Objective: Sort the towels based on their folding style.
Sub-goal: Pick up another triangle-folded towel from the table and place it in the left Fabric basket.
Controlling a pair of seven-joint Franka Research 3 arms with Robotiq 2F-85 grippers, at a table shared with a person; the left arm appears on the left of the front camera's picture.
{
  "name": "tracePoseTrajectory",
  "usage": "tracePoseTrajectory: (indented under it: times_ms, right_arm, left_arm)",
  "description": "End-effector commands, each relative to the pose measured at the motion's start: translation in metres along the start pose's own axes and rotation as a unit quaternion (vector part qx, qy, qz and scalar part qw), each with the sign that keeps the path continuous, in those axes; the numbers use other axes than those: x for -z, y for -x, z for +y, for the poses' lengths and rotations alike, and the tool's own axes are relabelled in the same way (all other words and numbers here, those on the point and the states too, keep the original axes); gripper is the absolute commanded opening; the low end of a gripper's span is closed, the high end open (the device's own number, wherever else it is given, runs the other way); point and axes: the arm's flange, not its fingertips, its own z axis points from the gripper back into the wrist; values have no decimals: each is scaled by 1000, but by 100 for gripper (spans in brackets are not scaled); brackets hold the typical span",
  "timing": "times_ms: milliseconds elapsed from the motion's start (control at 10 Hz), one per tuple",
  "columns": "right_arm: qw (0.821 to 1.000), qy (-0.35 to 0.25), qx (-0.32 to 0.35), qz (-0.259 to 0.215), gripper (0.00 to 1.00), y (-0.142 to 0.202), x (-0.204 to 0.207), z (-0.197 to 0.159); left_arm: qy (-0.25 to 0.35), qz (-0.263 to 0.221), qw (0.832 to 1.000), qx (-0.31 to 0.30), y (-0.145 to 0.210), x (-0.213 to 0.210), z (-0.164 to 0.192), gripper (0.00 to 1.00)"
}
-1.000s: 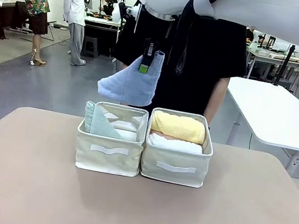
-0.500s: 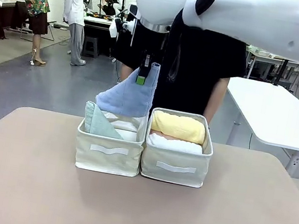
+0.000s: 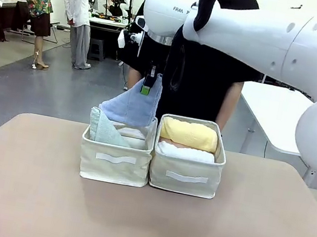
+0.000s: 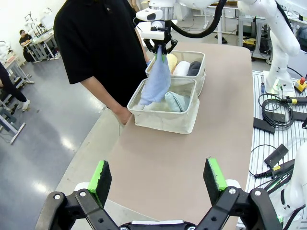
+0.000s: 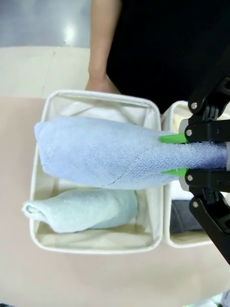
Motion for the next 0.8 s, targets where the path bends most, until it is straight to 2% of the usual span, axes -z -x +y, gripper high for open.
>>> tracePoseTrajectory:
  times_ms: [0,700]
  right_arm:
    - [999,-32,-13,1,20,-19,3,-24]
    - [995,-96,-19,24,20,-6,77,-18]
  left_arm:
    - [0,-8,1000,2,-2,-2,-1,100]
    - [0,-8,1000,2,-2,-2,-1,100]
